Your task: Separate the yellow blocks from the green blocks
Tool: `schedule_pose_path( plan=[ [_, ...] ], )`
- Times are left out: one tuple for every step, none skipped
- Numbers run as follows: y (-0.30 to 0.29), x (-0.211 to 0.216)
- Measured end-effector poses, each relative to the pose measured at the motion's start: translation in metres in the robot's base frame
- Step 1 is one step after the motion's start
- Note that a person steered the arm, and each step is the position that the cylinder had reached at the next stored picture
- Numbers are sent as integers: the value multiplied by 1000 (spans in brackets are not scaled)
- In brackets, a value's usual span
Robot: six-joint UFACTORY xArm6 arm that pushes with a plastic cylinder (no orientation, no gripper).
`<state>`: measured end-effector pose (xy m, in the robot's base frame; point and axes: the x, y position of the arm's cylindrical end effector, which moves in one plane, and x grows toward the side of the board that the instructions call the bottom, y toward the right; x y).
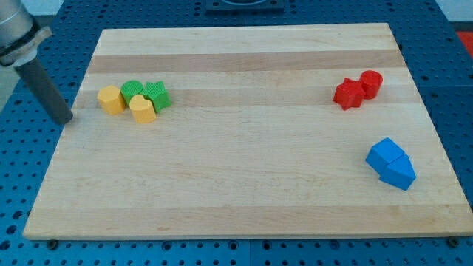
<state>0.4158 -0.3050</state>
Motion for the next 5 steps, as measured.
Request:
schedule_pose_path(
  plan=[
    [0, -43],
    [0, -58],
    [1, -58],
    [10, -57],
    [32, -40]
  ],
)
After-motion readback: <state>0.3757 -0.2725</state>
